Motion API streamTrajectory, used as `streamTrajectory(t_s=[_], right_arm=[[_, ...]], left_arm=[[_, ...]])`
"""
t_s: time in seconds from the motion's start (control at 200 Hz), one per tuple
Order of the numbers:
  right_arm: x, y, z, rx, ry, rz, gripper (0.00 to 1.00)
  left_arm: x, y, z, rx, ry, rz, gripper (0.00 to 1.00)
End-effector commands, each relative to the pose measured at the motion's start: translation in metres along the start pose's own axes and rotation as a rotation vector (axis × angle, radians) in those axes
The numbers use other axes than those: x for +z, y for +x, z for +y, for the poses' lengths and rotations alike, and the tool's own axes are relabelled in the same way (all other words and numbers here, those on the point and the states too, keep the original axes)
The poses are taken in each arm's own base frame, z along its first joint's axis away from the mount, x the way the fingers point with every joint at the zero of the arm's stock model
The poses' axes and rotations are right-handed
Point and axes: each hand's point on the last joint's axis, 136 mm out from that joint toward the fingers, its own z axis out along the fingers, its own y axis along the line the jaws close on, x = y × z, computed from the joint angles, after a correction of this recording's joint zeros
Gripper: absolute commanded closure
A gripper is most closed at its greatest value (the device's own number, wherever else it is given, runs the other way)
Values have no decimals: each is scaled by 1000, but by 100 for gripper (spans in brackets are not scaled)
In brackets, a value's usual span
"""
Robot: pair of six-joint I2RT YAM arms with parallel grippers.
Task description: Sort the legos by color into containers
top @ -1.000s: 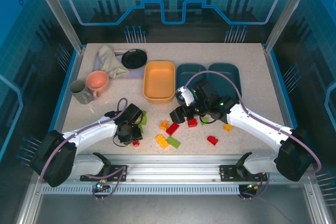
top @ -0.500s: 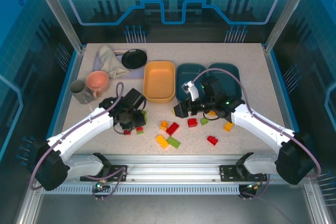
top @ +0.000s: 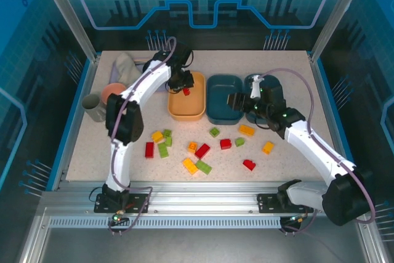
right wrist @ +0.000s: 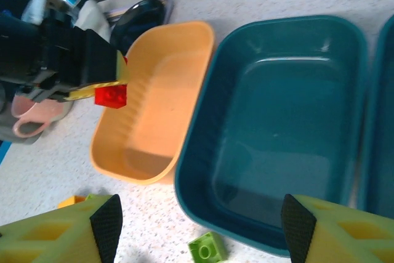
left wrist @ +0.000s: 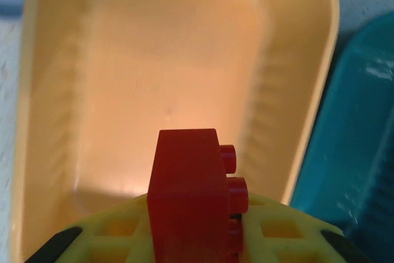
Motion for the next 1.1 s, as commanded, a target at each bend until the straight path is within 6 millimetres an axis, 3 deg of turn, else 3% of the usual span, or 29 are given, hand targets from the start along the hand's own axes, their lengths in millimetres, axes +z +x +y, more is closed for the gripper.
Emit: streamTrajectory(t_s=[0.0,0.17,0.345,0.365,0.435,0.55,0.685,0.875,0.96,1.095], right_arm=[[-11,1,-18,1,91,49,29],[-24,21,-49,82,180,102,29],[-46,47,-77,146,320,140,29],[-46,60,-85,156,347,169,29],[-50,74,-93,175,381,197,29],[-56,84,-96,181,396,215,30],[-69,87,-103,189,458,235,30],[-91,107,-120,288,604,322,30],[-94,121,-126,341,636,370,30],[-88,142,-138,430,639,401,28]], left_arm=[[18,4,17,54,-68,102,78],[48,7,10,58,-26,145,74],[60,17,7,42,-2,187,74],[60,18,6,42,2,191,74],[63,22,5,45,9,203,71],[59,22,3,44,16,202,44],[34,12,-7,44,50,147,31],[-33,0,-38,55,168,10,23],[-68,8,-52,65,237,-45,22],[-108,46,-68,67,384,-61,21]])
